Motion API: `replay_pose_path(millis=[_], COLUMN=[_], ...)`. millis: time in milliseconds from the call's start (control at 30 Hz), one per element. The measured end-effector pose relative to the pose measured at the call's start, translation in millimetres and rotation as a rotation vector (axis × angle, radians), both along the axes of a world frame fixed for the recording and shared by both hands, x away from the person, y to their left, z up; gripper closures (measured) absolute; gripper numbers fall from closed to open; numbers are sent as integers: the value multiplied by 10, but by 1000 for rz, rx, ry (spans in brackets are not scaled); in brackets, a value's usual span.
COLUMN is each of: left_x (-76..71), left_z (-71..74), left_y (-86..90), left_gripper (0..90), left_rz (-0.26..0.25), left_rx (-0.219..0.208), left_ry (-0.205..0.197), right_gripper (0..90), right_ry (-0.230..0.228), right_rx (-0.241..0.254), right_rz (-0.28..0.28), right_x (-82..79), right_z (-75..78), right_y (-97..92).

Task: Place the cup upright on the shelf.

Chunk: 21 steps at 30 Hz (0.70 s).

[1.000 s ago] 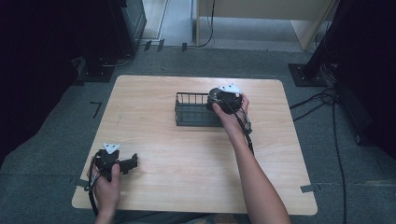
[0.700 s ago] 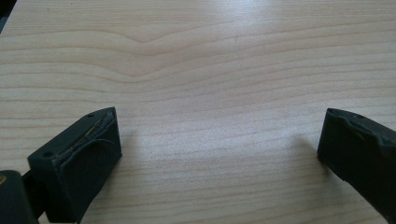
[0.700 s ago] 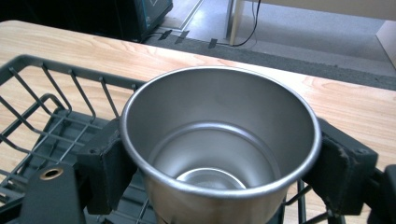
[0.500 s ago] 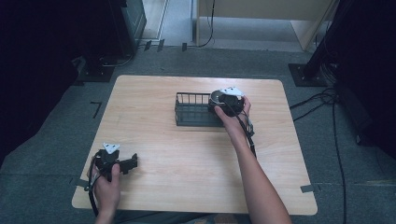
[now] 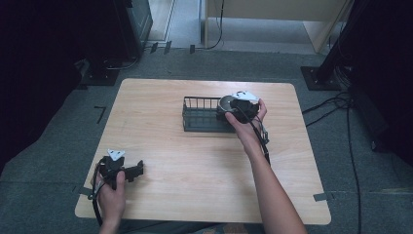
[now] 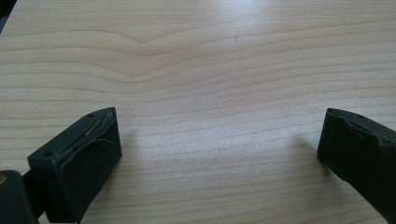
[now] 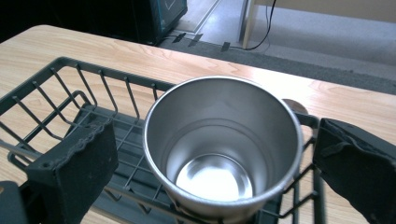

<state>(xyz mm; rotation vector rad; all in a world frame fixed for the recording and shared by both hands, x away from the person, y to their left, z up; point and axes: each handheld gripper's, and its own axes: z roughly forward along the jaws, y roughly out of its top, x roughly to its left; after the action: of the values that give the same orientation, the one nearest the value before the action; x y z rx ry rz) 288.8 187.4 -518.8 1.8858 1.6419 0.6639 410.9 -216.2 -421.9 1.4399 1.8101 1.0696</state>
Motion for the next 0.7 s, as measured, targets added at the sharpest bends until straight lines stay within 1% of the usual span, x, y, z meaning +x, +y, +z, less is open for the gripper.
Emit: replay_pose_path(millis=[300, 567, 700], left_x=[0, 0, 0], left_z=[0, -1, -1], left_y=[0, 0, 0], left_gripper=[0, 0, 0], left_rz=[0, 0, 0], left_rx=[1, 0, 0], left_ry=[0, -2, -2], right_gripper=[0, 0, 0], right_ry=[-32, -44, -46], right_rx=[-2, -5, -3], right_rz=[8, -2, -15], right_x=[-177, -332, -420], right_z=[80, 80, 68], right_y=[-127, -296, -405])
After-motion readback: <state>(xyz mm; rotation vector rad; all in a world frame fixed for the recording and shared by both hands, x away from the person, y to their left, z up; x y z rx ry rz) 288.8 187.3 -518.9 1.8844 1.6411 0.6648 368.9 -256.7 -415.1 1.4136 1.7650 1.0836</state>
